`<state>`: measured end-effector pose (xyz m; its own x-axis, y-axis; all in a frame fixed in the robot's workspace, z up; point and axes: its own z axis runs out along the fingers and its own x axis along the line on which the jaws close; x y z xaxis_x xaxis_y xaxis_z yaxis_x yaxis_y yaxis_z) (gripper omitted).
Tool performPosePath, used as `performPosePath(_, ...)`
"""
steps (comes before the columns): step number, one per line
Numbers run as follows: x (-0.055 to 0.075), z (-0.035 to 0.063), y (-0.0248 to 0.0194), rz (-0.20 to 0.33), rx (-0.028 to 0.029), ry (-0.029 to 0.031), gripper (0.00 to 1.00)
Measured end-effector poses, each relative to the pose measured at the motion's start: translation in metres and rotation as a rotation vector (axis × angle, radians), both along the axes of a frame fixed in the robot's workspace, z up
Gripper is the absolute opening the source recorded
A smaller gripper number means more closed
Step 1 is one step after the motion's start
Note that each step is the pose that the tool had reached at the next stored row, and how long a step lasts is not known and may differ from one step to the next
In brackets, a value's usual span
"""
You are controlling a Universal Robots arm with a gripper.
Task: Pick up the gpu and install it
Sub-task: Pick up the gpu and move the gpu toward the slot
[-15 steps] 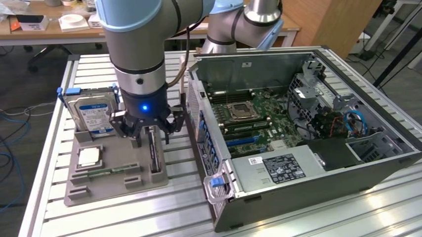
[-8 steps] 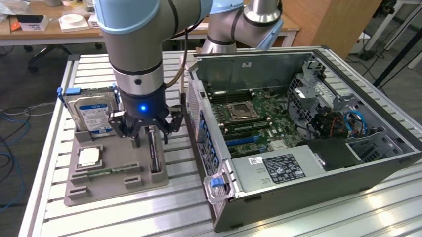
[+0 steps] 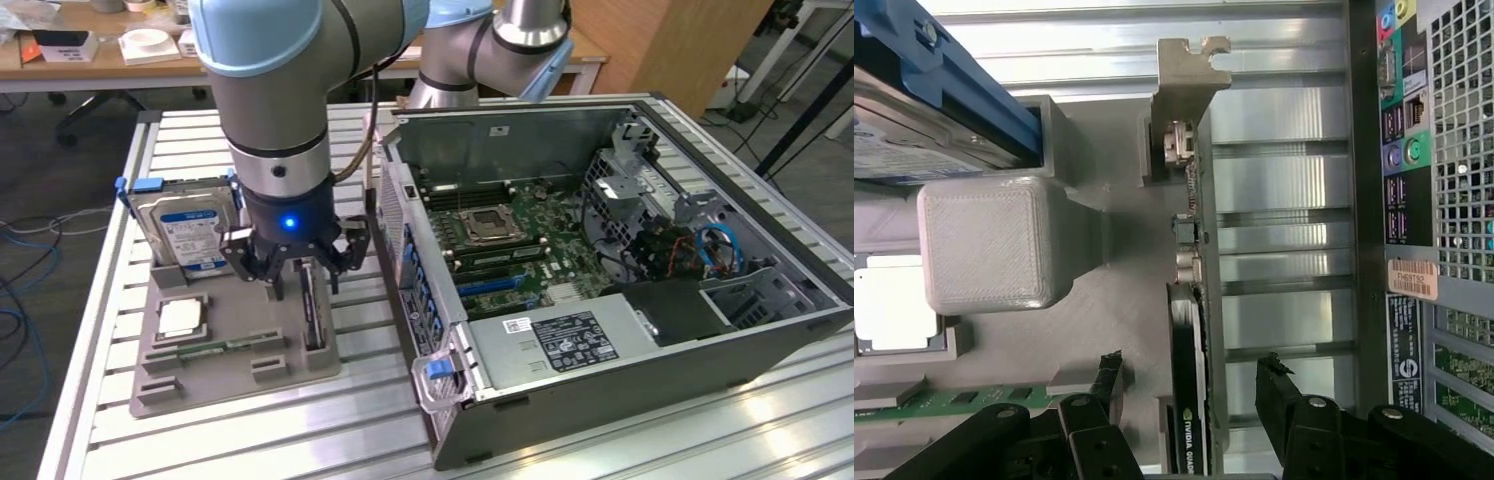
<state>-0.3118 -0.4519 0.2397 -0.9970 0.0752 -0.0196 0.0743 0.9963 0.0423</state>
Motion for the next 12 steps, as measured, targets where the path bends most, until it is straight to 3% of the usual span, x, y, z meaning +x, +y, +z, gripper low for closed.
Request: performPosePath(12,-0.0003,-0.0066,0.0000,0.000,-0.0001,0.0000,0.65)
